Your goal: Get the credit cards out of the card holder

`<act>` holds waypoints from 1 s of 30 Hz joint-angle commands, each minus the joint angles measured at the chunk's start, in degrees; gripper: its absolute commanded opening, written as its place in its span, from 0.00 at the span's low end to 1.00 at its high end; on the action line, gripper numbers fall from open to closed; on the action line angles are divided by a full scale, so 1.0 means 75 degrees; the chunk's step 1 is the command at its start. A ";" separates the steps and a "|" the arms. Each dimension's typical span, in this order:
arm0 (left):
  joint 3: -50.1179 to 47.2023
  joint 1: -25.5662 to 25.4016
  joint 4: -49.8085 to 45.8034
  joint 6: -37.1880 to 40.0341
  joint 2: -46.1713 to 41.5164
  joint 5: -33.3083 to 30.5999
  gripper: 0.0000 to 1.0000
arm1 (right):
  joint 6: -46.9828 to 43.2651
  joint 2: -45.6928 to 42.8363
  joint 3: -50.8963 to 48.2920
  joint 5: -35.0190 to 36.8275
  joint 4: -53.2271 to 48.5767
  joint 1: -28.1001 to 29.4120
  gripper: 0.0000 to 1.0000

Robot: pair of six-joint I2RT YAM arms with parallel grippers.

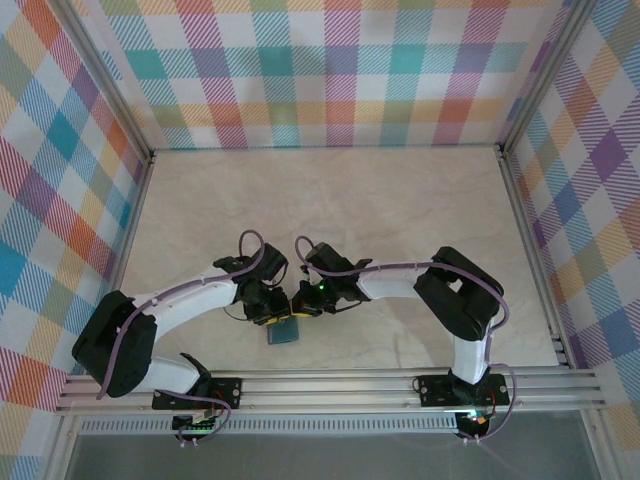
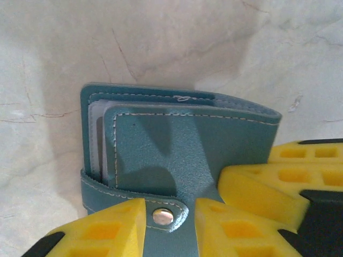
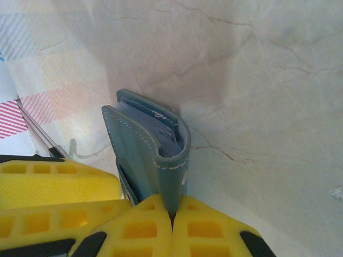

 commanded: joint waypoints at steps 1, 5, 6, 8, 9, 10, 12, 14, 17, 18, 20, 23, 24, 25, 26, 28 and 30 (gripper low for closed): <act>0.0133 -0.0165 -0.0219 0.0211 0.0211 -0.0047 0.32 | 0.0128 -0.0147 -0.0029 -0.0147 0.0142 -0.0005 0.02; 0.0263 -0.0250 -0.0309 0.0387 0.0515 0.0009 0.32 | 0.0146 -0.0131 -0.0040 -0.0114 0.0104 -0.0022 0.02; 0.0270 -0.0277 -0.0334 0.0421 0.0559 0.0010 0.33 | 0.0158 -0.0138 -0.0051 -0.0106 0.0097 -0.0034 0.02; 0.0268 -0.0300 -0.0411 0.0487 0.0608 -0.0030 0.32 | 0.0169 -0.0159 -0.0074 -0.0103 0.0089 -0.0062 0.02; 0.0269 -0.0312 -0.0479 0.0510 0.0629 -0.0086 0.32 | 0.0173 -0.0172 -0.0087 -0.0084 0.0081 -0.0080 0.02; 0.0259 -0.0322 -0.0538 0.0546 0.0643 -0.0141 0.32 | 0.0172 -0.0178 -0.0099 -0.0072 0.0063 -0.0098 0.02; 0.0235 -0.0342 -0.0582 0.0621 0.0687 -0.0132 0.32 | 0.0175 -0.0197 -0.0110 -0.0073 0.0037 -0.0120 0.02; 0.0182 -0.0359 -0.0617 0.0697 0.0734 -0.0131 0.34 | 0.0174 -0.0213 -0.0111 -0.0092 0.0012 -0.0151 0.02; 0.0142 -0.0375 -0.0684 0.0817 0.0795 -0.0151 0.36 | 0.0174 -0.0227 -0.0105 -0.0082 -0.0010 -0.0169 0.02; 0.0135 -0.0388 -0.0697 0.0843 0.0813 -0.0160 0.35 | 0.0175 -0.0226 -0.0101 -0.0092 -0.0007 -0.0180 0.02; 0.0110 -0.0382 -0.0739 0.0869 0.0816 -0.0218 0.32 | 0.0169 -0.0269 -0.0099 -0.0077 -0.0030 -0.0192 0.02; 0.0143 -0.0388 -0.0822 0.0881 0.0766 -0.0294 0.26 | 0.0143 -0.0318 -0.0111 -0.0021 -0.0089 -0.0221 0.02; 0.0160 -0.0387 -0.0845 0.0890 0.0752 -0.0331 0.24 | 0.0140 -0.0337 -0.0122 -0.0010 -0.0109 -0.0230 0.02; 0.0181 -0.0382 -0.0874 0.0895 0.0737 -0.0359 0.23 | 0.0117 -0.0361 -0.0121 0.0023 -0.0140 -0.0237 0.02; 0.0189 -0.0388 -0.0892 0.0894 0.0709 -0.0374 0.22 | 0.0096 -0.0375 -0.0133 0.0042 -0.0196 -0.0245 0.01; 0.0230 -0.0389 -0.0959 0.0881 0.0637 -0.0471 0.19 | 0.0053 -0.0432 -0.0151 0.0095 -0.0255 -0.0261 0.01; 0.0278 -0.0388 -0.1064 0.0848 0.0534 -0.0613 0.17 | 0.0012 -0.0486 -0.0190 0.0158 -0.0355 -0.0285 0.01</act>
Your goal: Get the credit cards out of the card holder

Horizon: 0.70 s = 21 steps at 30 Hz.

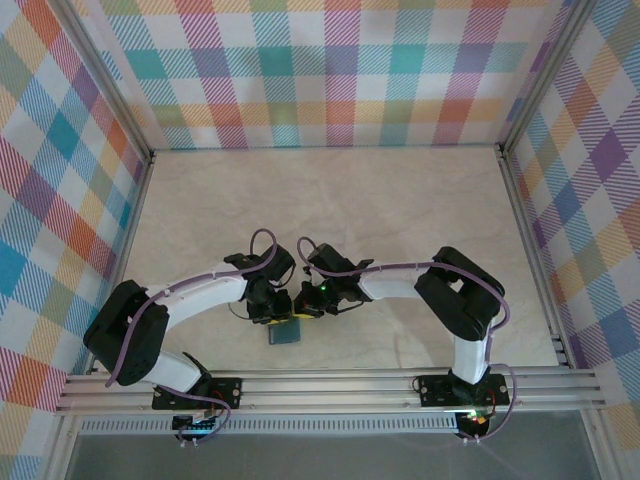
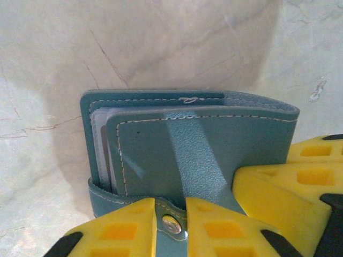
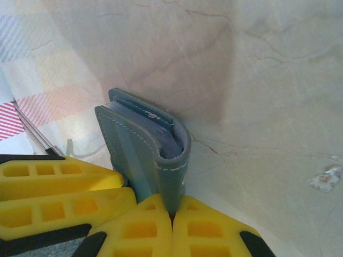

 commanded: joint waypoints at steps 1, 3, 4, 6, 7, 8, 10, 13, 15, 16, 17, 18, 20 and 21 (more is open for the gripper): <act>-0.0034 -0.0132 -0.0770 0.0095 -0.0100 -0.0432 0.15 | -0.0080 -0.0449 -0.0082 0.0197 -0.0356 -0.0177 0.01; -0.0013 -0.0132 -0.0815 0.0068 -0.0235 -0.0518 0.12 | -0.0165 -0.0496 -0.0082 0.0290 -0.0535 -0.0187 0.01; -0.0002 -0.0131 -0.0837 0.0059 -0.0294 -0.0553 0.12 | -0.0213 -0.0520 -0.0071 0.0336 -0.0639 -0.0200 0.01; 0.0049 -0.0133 -0.0908 0.0022 -0.0400 -0.0634 0.10 | -0.0355 -0.0573 -0.0019 0.0456 -0.0976 -0.0235 0.01; 0.0051 -0.0137 -0.0923 0.0011 -0.0455 -0.0648 0.09 | -0.0426 -0.0595 0.0008 0.0539 -0.1182 -0.0267 0.01; 0.0057 -0.0128 -0.0938 -0.0011 -0.0511 -0.0671 0.09 | -0.0498 -0.0613 0.0022 0.0607 -0.1340 -0.0299 0.01; 0.0082 -0.0136 -0.0967 -0.0029 -0.0605 -0.0700 0.08 | -0.0616 -0.0708 0.0003 0.0734 -0.1601 -0.0381 0.01; 0.0090 -0.0127 -0.0901 -0.0027 -0.0687 -0.0615 0.07 | -0.0794 -0.0831 -0.0041 0.0777 -0.1911 -0.0547 0.01; 0.0059 -0.0132 -0.0808 -0.0050 -0.0694 -0.0510 0.07 | -0.0986 -0.0881 0.0015 0.0854 -0.2265 -0.0650 0.01; 0.0032 -0.0129 -0.0719 -0.0064 -0.0692 -0.0423 0.07 | -0.1097 -0.0908 0.0062 0.0937 -0.2460 -0.0686 0.02; -0.0025 -0.0130 -0.0563 -0.0095 -0.0665 -0.0279 0.07 | -0.1225 -0.0908 0.0130 0.1061 -0.2733 -0.0714 0.02; -0.0107 -0.0136 -0.0355 -0.0135 -0.0628 -0.0109 0.07 | -0.1336 -0.0897 0.0196 0.1194 -0.2985 -0.0717 0.03; -0.0258 -0.0132 0.0097 -0.0221 -0.0453 0.0231 0.07 | -0.1476 -0.0794 0.0397 0.1427 -0.3383 -0.0717 0.07; -0.0296 -0.0132 0.0232 -0.0244 -0.0345 0.0319 0.07 | -0.1491 -0.0752 0.0479 0.1520 -0.3531 -0.0708 0.10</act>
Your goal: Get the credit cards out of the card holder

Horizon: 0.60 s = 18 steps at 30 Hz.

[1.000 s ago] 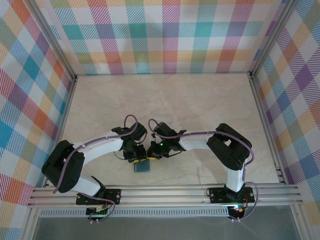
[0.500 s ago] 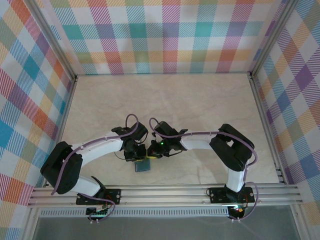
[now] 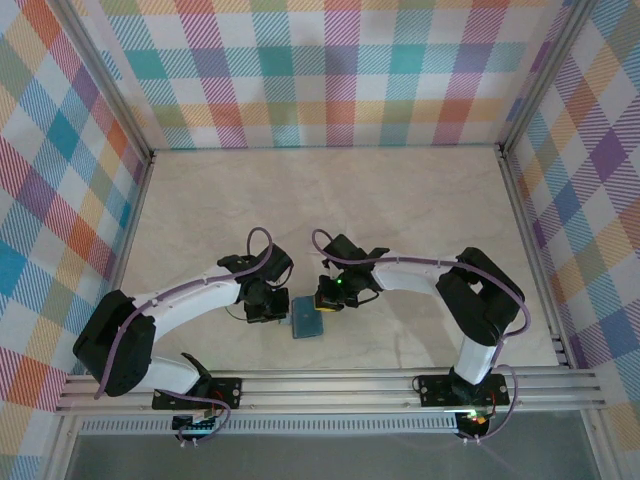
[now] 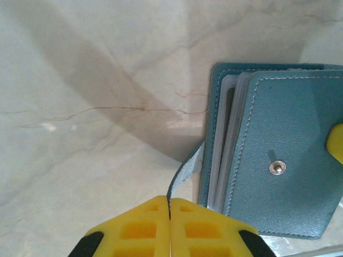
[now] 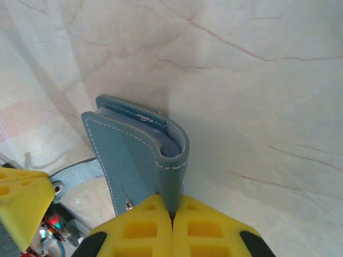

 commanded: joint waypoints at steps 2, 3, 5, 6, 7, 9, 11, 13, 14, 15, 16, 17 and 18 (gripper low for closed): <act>-0.0287 -0.0042 0.0440 -0.0203 0.0383 0.0484 0.07 | -0.0407 0.0008 0.0444 0.0955 -0.1414 -0.0010 0.23; -0.0304 -0.0046 0.0521 -0.0223 0.0432 0.0466 0.06 | -0.0372 -0.0003 0.0495 0.1101 -0.1528 0.0028 0.30; -0.0385 -0.0025 0.0630 -0.0197 0.0491 0.0458 0.06 | -0.0307 -0.0058 0.0566 0.1286 -0.1660 0.0100 0.41; -0.0447 -0.0008 0.0682 -0.0173 0.0494 0.0459 0.07 | -0.0268 -0.0081 0.0618 0.1357 -0.1722 0.0149 0.46; -0.0516 0.0028 0.0759 -0.0170 0.0513 0.0474 0.07 | -0.0235 -0.0098 0.0684 0.1449 -0.1815 0.0189 0.52; -0.0670 0.0091 0.0917 -0.0181 0.0551 0.0561 0.07 | -0.0218 -0.0099 0.0879 0.1715 -0.2101 0.0325 0.60; -0.0811 0.0141 0.1070 -0.0184 0.0556 0.0656 0.07 | -0.0228 -0.0060 0.1103 0.2012 -0.2386 0.0492 0.66; -0.0945 0.0216 0.1202 -0.0168 0.0576 0.0716 0.07 | -0.0239 0.0027 0.1329 0.2237 -0.2622 0.0677 0.72; -0.1010 0.0261 0.1271 -0.0177 0.0562 0.0750 0.07 | -0.0252 0.0090 0.1421 0.2305 -0.2700 0.0748 0.74; -0.1091 0.0317 0.1351 -0.0185 0.0554 0.0796 0.07 | -0.0273 0.0169 0.1543 0.2346 -0.2789 0.0825 0.76; -0.1172 0.0365 0.1450 -0.0182 0.0541 0.0853 0.07 | -0.0287 0.0262 0.1694 0.2407 -0.2889 0.0894 0.78; -0.1224 0.0411 0.1524 -0.0186 0.0550 0.0896 0.07 | -0.0304 0.0367 0.1826 0.2466 -0.2999 0.0955 0.80; -0.1285 0.0453 0.1599 -0.0172 0.0544 0.0961 0.07 | -0.0321 0.0480 0.1999 0.2531 -0.3127 0.1026 0.82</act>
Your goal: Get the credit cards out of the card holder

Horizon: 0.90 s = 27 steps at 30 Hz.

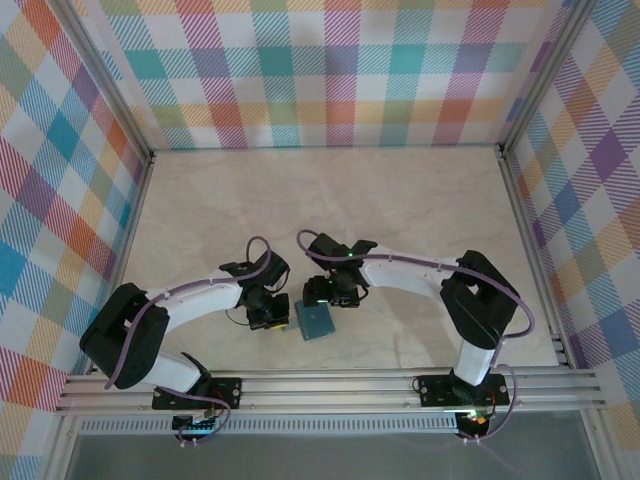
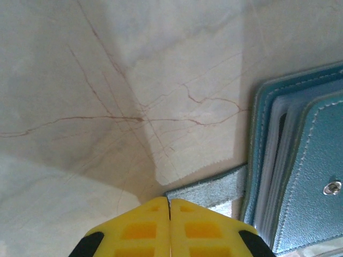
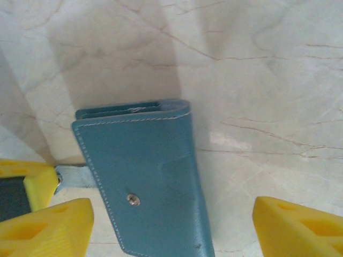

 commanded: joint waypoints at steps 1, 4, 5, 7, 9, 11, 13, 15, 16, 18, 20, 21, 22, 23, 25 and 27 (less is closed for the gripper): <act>-0.0504 0.0134 0.0452 -0.0022 0.0188 0.0186 0.07 | -0.0097 0.0490 0.0603 0.0478 -0.0806 0.0240 0.83; -0.0664 0.0255 0.0619 0.0034 0.0207 0.0322 0.07 | -0.0093 0.0787 0.0925 0.0523 -0.0952 0.0357 0.87; -0.0724 0.0306 0.0686 0.0056 0.0201 0.0391 0.07 | -0.0078 0.0873 0.1010 0.0515 -0.0981 0.0377 0.88; -0.0828 0.0370 0.0788 0.0091 0.0188 0.0480 0.07 | -0.0046 0.1026 0.1172 0.0526 -0.1001 0.0415 0.89; -0.0938 0.0441 0.0860 0.0151 0.0177 0.0565 0.07 | 0.0006 0.1209 0.1382 0.0558 -0.1036 0.0450 0.90; -0.1017 0.0507 0.0928 0.0180 0.0184 0.0627 0.07 | 0.0019 0.1398 0.1587 0.0547 -0.1059 0.0470 0.91; -0.1089 0.0537 0.1012 0.0207 0.0189 0.0681 0.07 | 0.0086 0.1584 0.1781 0.0644 -0.1125 0.0505 0.91; -0.1142 0.0543 0.1072 0.0228 0.0191 0.0733 0.07 | 0.0173 0.1737 0.1958 0.0842 -0.1269 0.0512 0.91; -0.1160 0.0549 0.1075 0.0242 0.0200 0.0734 0.07 | 0.0211 0.1791 0.2029 0.0976 -0.1343 0.0512 0.91; -0.1189 0.0549 0.1107 0.0256 0.0212 0.0765 0.07 | 0.0273 0.1854 0.2107 0.1180 -0.1375 0.0512 0.92; -0.1201 0.0557 0.1114 0.0268 0.0242 0.0792 0.07 | 0.0297 0.1924 0.2187 0.1296 -0.1392 0.0512 0.91; -0.1201 0.0561 0.1115 0.0284 0.0252 0.0795 0.07 | 0.0287 0.1975 0.2234 0.1337 -0.1441 0.0518 0.91; -0.1189 0.0561 0.1113 0.0297 0.0264 0.0800 0.07 | 0.0271 0.2048 0.2332 0.1397 -0.1539 0.0514 0.92; -0.1189 0.0561 0.1110 0.0303 0.0279 0.0799 0.07 | 0.0256 0.2082 0.2375 0.1443 -0.1600 0.0512 0.91; -0.1178 0.0561 0.1112 0.0313 0.0295 0.0796 0.07 | 0.0262 0.2080 0.2382 0.1486 -0.1669 0.0517 0.92; -0.1166 0.0561 0.1112 0.0310 0.0305 0.0794 0.07 | 0.0250 0.2043 0.2368 0.1550 -0.1728 0.0516 0.91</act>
